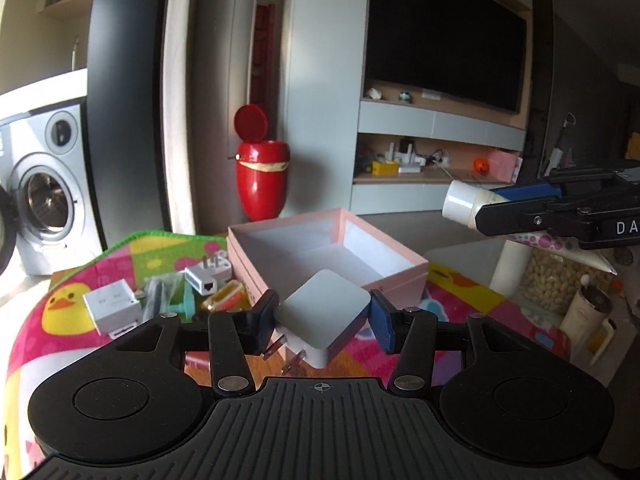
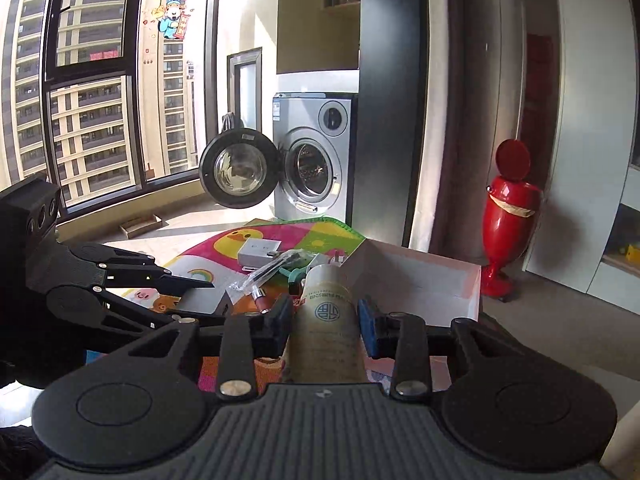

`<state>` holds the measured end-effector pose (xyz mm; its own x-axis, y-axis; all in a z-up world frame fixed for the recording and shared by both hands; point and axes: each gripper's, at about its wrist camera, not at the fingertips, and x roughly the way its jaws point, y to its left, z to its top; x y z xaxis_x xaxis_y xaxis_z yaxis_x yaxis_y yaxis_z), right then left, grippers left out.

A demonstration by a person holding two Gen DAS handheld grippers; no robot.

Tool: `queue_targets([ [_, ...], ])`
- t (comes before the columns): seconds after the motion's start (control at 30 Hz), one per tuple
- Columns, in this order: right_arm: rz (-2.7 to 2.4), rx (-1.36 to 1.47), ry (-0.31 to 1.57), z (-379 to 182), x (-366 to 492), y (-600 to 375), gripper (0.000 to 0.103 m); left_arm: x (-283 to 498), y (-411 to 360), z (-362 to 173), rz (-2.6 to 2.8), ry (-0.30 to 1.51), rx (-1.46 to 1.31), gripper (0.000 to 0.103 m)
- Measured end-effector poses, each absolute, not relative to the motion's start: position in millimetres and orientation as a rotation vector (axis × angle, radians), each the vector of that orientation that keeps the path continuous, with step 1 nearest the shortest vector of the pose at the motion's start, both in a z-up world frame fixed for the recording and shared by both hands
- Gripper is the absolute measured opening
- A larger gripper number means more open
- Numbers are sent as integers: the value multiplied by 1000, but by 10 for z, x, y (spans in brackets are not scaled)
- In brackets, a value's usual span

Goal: Organize rigid objects
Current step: 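Lower charger and lotion tube into the pink box and open both tools, then grasp the clear bag with the left tool while the right tool grasps the red lipstick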

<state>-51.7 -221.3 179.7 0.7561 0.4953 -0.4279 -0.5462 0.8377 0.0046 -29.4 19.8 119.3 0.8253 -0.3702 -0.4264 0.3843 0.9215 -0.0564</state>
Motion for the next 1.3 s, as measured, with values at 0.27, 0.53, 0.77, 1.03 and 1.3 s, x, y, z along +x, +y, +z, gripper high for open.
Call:
queue_targets([
  [0.27,461,-24,367,2226,629,-2278,36,1000,-57,1354,-353,459,-165,52],
  [0.53,429,21,517,1492,930,-2408,62,830,488,888,-228,524,-208,52],
  [0.77,443,-147,584,789,346,-2088,63,390,1117,556,-50,553,-295,52],
  [1.03,534,-156,629,552,-44,-1584,68,325,1220,412,-18,667,-330,52],
  [1.3,544,-227,651,359,-215,-1376,68,300,1256,436,58,568,-296,52],
])
